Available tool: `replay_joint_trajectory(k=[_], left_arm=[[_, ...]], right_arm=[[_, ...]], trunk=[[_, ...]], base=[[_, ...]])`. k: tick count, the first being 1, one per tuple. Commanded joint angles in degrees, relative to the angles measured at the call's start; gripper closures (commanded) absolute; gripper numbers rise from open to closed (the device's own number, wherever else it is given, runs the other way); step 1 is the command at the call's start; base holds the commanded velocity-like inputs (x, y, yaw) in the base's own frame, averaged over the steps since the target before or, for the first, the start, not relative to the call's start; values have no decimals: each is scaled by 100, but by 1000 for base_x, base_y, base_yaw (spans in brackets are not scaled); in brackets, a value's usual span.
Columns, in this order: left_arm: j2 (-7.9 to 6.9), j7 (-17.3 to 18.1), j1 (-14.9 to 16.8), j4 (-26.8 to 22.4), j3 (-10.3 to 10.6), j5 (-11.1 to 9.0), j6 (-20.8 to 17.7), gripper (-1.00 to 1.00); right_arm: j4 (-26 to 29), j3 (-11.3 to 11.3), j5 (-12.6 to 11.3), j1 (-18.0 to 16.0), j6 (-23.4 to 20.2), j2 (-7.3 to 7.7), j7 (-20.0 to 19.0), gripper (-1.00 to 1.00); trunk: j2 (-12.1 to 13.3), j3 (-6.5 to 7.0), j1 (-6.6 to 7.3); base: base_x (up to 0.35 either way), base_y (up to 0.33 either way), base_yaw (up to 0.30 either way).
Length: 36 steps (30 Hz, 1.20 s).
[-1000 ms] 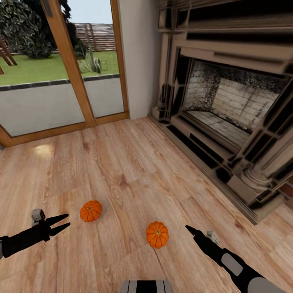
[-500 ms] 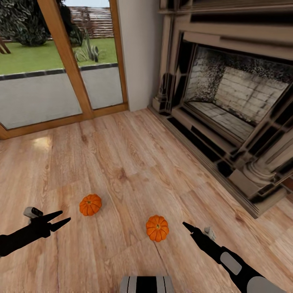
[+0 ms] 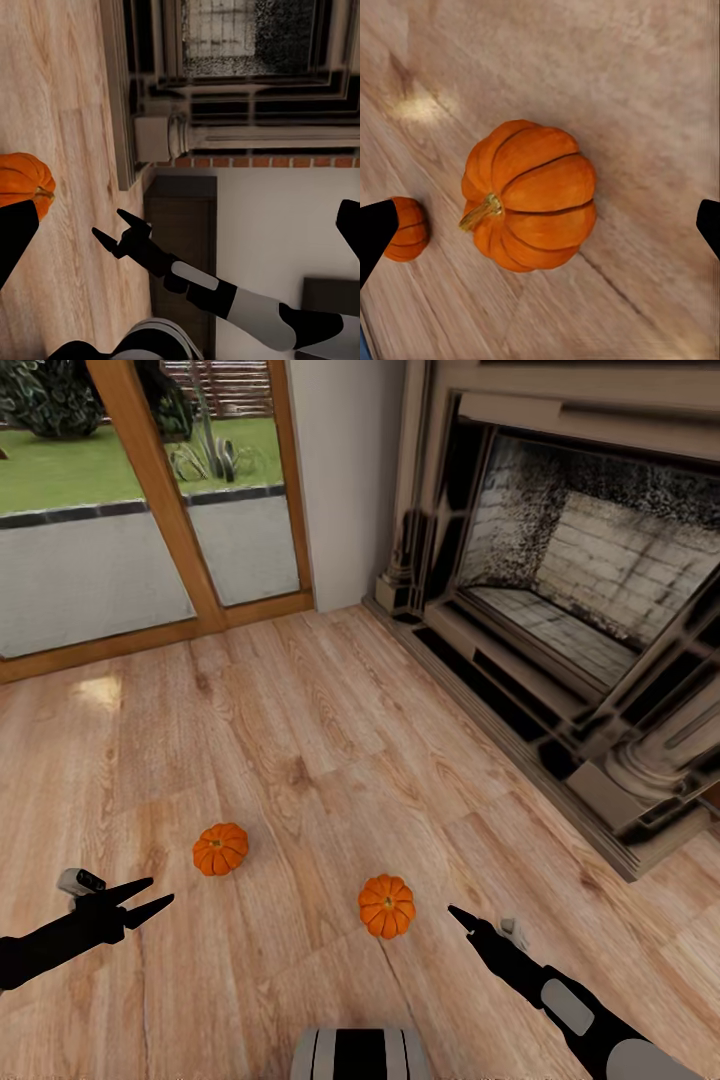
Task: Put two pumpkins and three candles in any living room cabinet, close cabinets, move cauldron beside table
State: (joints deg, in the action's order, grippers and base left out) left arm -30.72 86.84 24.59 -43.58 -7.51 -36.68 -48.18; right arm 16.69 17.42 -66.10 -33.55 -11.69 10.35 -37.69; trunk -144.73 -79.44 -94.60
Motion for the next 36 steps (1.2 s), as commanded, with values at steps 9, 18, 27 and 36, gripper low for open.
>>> replay_joint_trajectory(k=[9,18,27,36], left_arm=[[-4,18,1,-1,-4,-6,-60,-100],[-3,18,1,1,-3,-6,-60,-100],[-4,22,1,3,-5,-11,-60,-100],[-4,22,1,23,-9,-6,-60,-100]], right_arm=[[46,31,-27,-3,-35,2,-78,-100],[53,34,169,-3,-35,2,-346,-100],[53,34,183,-3,-29,2,-353,-100],[53,34,185,-3,-24,2,-353,-100]], trunk=[[-14,-204,-22],[-26,-403,-45],[-28,-447,-50],[-28,-447,-50]], base=[[0,0,0],[0,0,0],[0,0,0],[79,76,0]])
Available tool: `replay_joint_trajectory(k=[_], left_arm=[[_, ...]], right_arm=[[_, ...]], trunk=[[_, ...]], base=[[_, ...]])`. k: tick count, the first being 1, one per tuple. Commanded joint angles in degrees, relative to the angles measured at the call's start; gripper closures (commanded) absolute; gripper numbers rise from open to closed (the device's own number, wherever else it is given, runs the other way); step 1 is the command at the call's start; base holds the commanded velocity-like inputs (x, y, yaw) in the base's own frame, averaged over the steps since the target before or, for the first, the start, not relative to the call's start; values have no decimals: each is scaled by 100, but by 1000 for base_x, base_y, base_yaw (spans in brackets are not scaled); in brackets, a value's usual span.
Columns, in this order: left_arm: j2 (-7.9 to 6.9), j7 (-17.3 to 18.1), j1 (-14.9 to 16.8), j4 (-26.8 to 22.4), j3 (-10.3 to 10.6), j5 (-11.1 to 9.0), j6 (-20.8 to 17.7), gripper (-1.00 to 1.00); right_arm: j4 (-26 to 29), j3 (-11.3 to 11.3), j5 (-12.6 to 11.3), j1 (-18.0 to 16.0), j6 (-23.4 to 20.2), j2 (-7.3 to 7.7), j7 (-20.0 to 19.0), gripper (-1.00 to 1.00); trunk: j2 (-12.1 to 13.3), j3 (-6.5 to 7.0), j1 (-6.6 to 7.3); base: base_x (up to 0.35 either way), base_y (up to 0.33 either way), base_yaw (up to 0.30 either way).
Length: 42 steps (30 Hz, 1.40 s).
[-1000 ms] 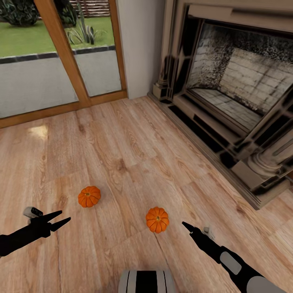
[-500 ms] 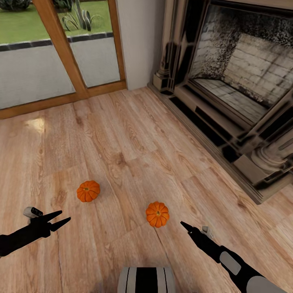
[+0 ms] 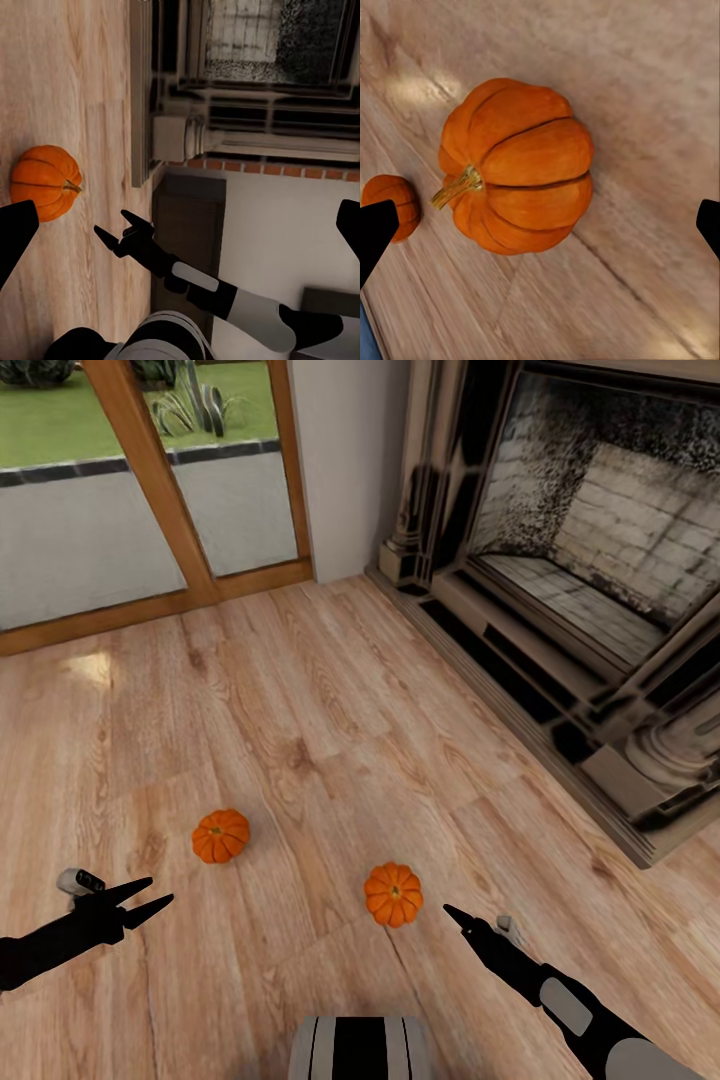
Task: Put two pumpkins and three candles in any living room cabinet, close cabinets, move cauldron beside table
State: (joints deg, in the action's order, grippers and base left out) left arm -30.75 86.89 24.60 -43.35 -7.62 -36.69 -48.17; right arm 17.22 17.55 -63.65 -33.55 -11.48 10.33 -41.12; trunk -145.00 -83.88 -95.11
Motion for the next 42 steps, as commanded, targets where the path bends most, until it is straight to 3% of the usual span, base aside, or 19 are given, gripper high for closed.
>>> replay_joint_trajectory(k=[1,19,42], left_arm=[[-1,17,1,-6,4,-5,-61,-100],[-1,12,1,-2,6,-7,-61,-100],[-1,12,1,20,-2,-15,-61,-100]], right_arm=[[1,21,-60,-2,-43,4,-10,-100],[-8,21,-60,-2,-19,13,58,-100],[1,21,-60,-2,-20,4,96,-100]], trunk=[[-1,-3,1],[-1,-3,1],[-29,-469,-54]], base=[[24,23,0],[60,55,0],[0,0,0]])
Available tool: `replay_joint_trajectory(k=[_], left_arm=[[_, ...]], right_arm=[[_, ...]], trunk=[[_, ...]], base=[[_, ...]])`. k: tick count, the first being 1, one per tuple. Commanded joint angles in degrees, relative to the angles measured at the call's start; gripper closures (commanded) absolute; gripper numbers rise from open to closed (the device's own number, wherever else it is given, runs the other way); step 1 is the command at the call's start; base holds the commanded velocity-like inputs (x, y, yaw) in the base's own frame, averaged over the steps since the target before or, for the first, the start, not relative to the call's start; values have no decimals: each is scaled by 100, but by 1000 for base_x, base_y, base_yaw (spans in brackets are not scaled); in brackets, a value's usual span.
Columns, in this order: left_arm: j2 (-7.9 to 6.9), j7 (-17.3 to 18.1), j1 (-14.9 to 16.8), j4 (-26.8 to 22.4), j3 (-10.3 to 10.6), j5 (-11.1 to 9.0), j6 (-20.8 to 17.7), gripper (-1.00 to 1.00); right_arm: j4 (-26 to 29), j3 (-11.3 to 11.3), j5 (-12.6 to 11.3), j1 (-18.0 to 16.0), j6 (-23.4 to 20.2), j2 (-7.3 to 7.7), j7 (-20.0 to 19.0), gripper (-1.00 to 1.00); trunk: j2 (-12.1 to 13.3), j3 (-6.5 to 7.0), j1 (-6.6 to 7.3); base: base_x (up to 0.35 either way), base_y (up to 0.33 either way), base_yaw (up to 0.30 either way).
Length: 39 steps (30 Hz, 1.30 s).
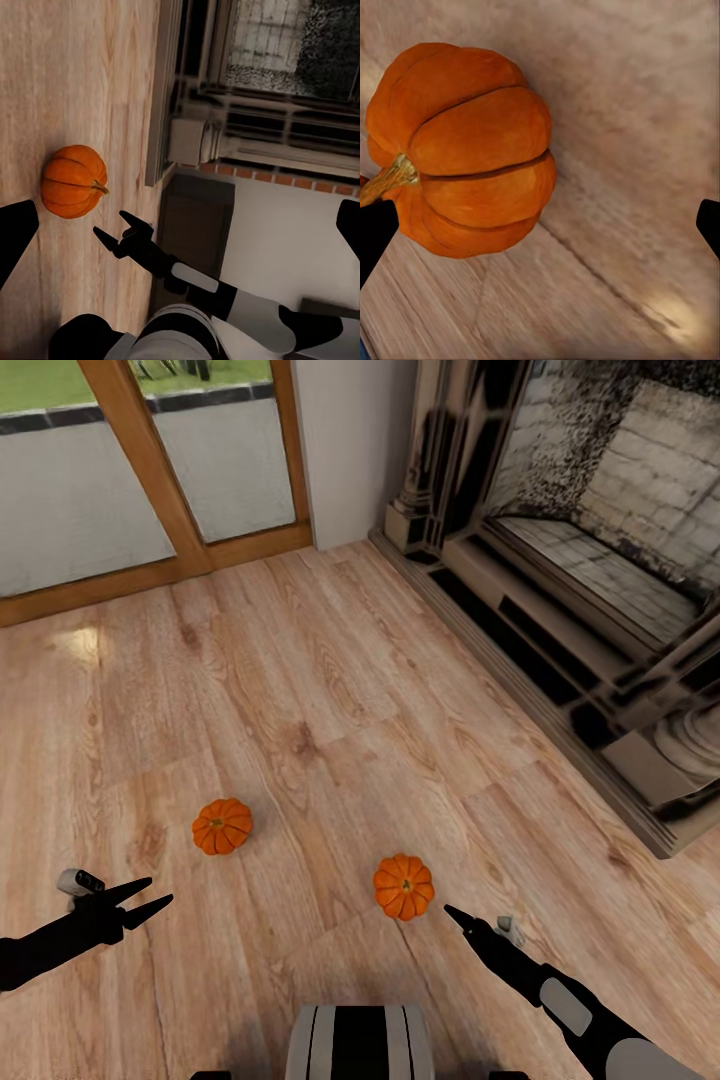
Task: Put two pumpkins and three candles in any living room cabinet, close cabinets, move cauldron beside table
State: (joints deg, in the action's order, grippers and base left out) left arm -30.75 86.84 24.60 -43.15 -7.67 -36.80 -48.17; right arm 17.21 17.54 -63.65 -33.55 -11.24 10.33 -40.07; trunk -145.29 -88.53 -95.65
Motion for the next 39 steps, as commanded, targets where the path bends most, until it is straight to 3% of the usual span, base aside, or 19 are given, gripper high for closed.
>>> replay_joint_trajectory(k=[1,33,39], left_arm=[[-1,17,1,-1,2,-4,-61,-100],[-6,17,1,-9,2,0,-61,-100],[-7,17,1,-6,2,-8,-61,-100]], right_arm=[[1,21,-60,-2,-44,4,-10,-100],[1,21,-60,-2,-40,6,-10,-100],[1,21,-60,-2,-39,6,-10,-100]], trunk=[[-1,-3,1],[-1,-3,1],[-7,-92,-9]], base=[[0,0,0],[54,44,0],[0,0,0]])
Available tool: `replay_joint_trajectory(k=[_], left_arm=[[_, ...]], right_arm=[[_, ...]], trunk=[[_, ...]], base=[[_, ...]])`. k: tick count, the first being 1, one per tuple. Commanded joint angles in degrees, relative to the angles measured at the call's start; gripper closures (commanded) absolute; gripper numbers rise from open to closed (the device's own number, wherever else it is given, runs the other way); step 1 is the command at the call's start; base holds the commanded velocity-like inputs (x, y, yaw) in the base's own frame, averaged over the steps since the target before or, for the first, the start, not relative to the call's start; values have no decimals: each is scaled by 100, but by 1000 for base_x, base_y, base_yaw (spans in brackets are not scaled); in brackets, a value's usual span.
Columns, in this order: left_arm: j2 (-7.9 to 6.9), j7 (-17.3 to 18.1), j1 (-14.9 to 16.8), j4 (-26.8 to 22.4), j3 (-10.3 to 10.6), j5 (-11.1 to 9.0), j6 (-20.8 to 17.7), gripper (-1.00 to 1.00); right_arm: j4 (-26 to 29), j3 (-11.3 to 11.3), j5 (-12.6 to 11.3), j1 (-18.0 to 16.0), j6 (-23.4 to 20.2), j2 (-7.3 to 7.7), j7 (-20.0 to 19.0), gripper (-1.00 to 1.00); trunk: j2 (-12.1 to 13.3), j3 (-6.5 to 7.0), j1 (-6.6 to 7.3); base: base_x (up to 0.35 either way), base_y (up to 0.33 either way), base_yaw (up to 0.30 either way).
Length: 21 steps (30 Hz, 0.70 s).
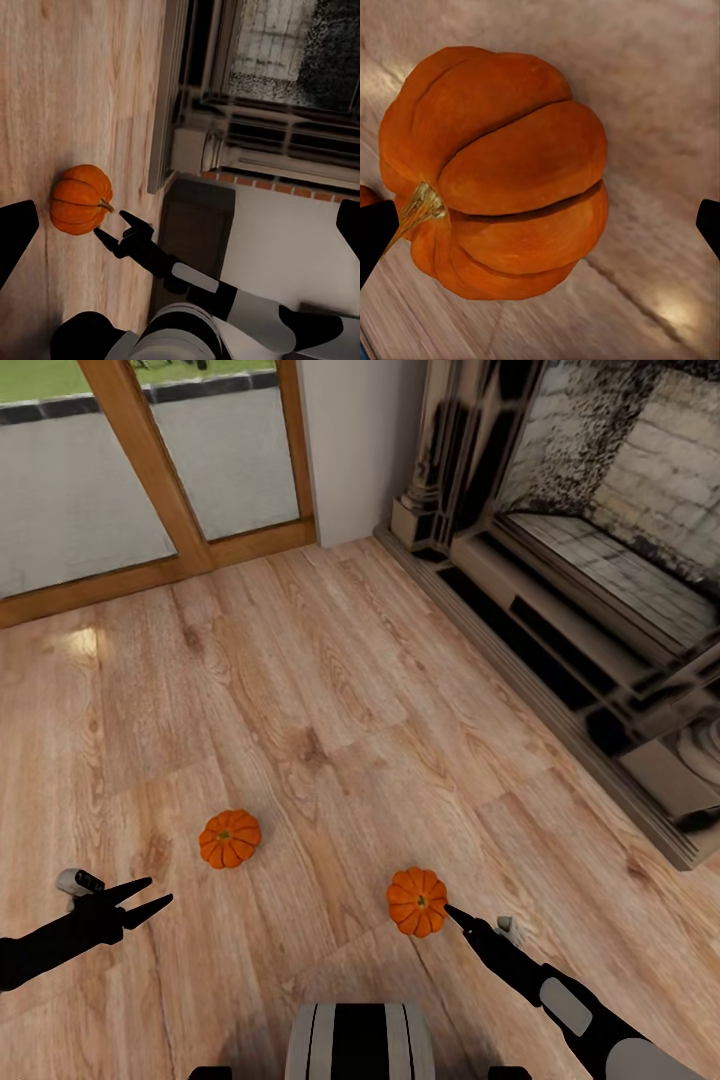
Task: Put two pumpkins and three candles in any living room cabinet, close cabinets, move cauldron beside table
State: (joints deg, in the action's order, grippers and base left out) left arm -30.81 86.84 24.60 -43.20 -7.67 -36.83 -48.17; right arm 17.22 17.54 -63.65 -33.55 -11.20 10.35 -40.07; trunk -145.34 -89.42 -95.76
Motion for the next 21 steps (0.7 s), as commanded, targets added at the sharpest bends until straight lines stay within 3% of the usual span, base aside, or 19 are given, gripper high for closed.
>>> replay_joint_trajectory(k=[1,4,21], left_arm=[[-2,17,1,0,2,-5,-61,-100],[-4,17,1,-3,2,-7,-61,-100],[-4,17,-1,13,-2,-8,-61,-100]], right_arm=[[1,21,-60,-2,-44,3,-10,-100],[1,21,-60,-2,-48,4,-10,-100],[1,21,-60,-2,-47,2,-15,-100]], trunk=[[-3,-25,-2],[-7,-92,-9],[-7,-92,-9]], base=[[0,0,0],[0,0,0],[34,27,0]])
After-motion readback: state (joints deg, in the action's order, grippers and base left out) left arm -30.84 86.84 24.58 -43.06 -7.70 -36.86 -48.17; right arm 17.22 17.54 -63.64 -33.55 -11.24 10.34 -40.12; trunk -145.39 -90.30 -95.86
